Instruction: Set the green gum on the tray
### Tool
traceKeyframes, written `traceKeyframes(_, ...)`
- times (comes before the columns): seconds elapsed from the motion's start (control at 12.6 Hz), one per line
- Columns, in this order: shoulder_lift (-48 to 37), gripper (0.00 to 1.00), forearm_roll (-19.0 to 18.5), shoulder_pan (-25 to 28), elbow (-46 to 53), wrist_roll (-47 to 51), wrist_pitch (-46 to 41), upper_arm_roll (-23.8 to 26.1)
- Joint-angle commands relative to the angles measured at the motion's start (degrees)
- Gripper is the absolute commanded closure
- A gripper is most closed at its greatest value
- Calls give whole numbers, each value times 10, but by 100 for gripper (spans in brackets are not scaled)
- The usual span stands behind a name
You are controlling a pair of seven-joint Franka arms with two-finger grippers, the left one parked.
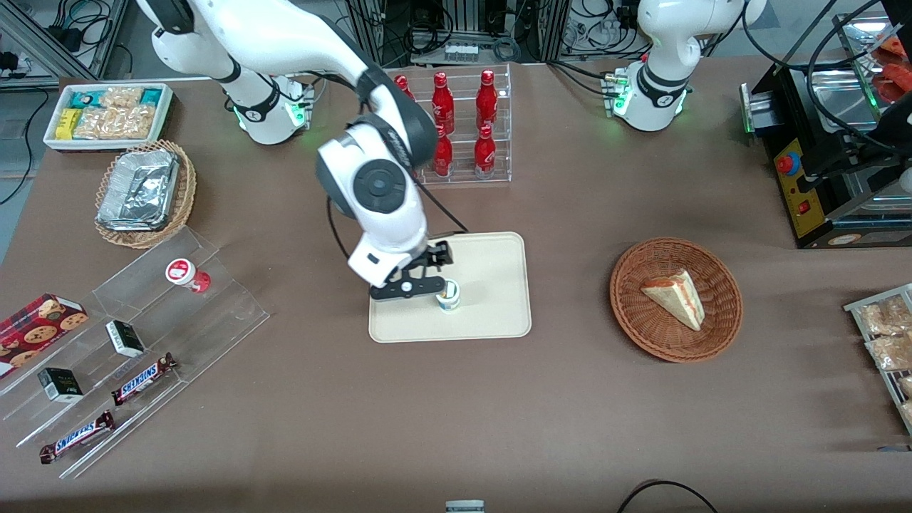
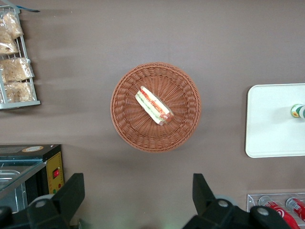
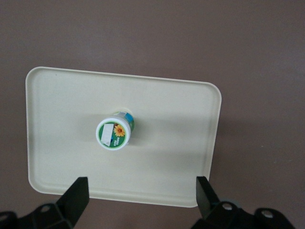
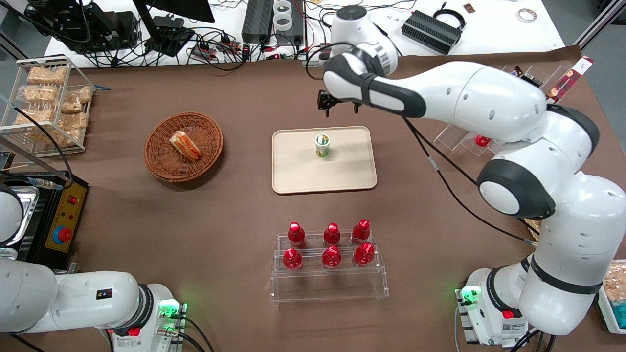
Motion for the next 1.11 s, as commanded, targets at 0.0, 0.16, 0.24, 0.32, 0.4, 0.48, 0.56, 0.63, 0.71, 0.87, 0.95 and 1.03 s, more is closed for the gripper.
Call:
traceKeyframes(0.0,-23,0,9,-27,-7,-50,-37,2)
traceKeyframes(0.16,-38,0,9,-58,-7,-110,-69,2)
traceKeyframes(0.24,-46,0,11,-79,-9,-149,-84,2)
traceKeyframes(0.32,-52,0,12,-97,-10,-178,-96,2)
traceKeyframes(0.4,-59,0,14,-110,-10,-198,-111,3)
traceKeyframes(0.48,-65,0,14,-126,-10,-211,-120,3)
traceKeyframes(0.56,-84,0,14,-136,-30,-225,-115,3)
traceKeyframes(0.63,-103,0,14,-143,-56,-230,-109,2)
traceKeyframes(0.71,-120,0,13,-165,-71,-231,-110,4)
traceKeyframes(0.87,-152,0,7,-206,-95,-230,-114,7)
traceKeyframes(0.95,-165,0,7,-229,-106,-231,-114,8)
traceKeyframes(1.03,-181,0,7,-247,-121,-232,-115,8)
